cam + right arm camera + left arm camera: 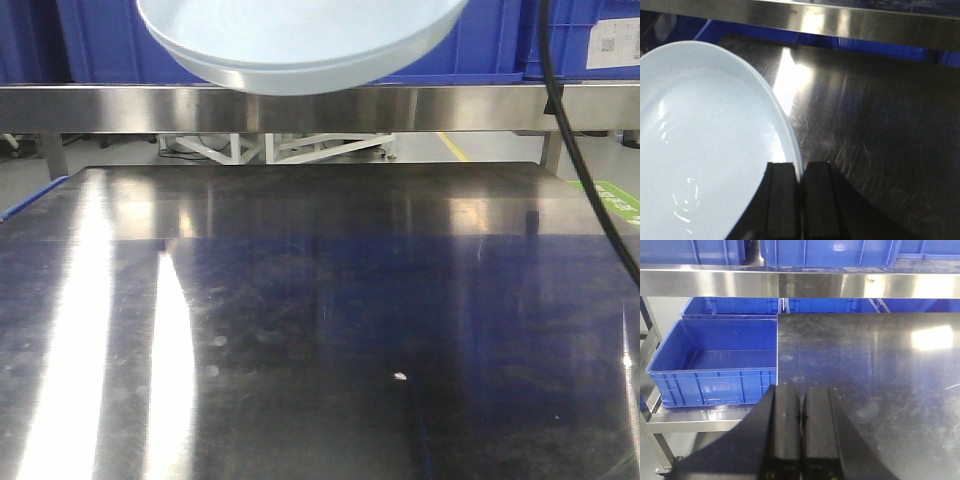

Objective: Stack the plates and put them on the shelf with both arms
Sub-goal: 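Hold the plate stack raised in the right gripper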

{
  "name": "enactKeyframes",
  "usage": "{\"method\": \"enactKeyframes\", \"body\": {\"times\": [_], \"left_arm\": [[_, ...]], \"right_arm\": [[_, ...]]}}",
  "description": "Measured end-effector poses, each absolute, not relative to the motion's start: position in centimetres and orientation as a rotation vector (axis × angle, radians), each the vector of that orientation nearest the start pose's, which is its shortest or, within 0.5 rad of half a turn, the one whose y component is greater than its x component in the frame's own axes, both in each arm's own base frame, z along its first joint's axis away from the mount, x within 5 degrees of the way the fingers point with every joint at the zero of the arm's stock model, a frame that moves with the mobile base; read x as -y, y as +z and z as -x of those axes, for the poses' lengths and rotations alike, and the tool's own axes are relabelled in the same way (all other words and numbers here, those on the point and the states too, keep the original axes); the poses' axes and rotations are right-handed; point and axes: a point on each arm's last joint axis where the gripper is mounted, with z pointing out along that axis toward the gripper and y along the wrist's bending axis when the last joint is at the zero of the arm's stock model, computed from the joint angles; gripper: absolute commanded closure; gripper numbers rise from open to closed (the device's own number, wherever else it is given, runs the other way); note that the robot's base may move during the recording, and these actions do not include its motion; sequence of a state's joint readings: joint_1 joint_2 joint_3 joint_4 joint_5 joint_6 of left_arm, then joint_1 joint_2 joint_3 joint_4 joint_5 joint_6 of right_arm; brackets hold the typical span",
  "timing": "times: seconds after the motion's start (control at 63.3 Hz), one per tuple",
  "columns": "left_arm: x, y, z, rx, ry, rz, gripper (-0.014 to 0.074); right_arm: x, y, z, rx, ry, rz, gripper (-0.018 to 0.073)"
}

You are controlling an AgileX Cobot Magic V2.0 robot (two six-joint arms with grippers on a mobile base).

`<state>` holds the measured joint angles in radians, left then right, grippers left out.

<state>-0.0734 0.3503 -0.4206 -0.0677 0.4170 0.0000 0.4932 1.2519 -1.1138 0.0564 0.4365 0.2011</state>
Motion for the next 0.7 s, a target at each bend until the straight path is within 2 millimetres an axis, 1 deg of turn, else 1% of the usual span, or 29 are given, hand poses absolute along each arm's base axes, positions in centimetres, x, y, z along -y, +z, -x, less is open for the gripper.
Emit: {"method": "enactKeyframes", "body": {"times": [0.253, 0.443, 0.585, 0.696], "left_arm": [[0.8, 29.4, -8.0, -1.831, -0.12, -0.03, 0.0498], [0.8, 29.4, -8.0, -1.831, -0.12, -0.03, 0.0498], [0.8, 29.4, -8.0, -1.831, -0.12, -0.03, 0.0498], [0.8, 29.4, -8.0, -1.831, -0.12, -0.03, 0.0498]], "right_arm": [[-11.7, 35.2, -21.4, -2.006, 0.497, 0.252, 0.0511], [-10.4, 33.9, -19.1, -2.0, 0.498, 0.25, 0.0511], [-9.7, 33.2, -17.7, -1.976, 0.504, 0.246, 0.0511], [-9.3, 32.8, -17.0, -1.957, 0.508, 0.243, 0.0511]]}}
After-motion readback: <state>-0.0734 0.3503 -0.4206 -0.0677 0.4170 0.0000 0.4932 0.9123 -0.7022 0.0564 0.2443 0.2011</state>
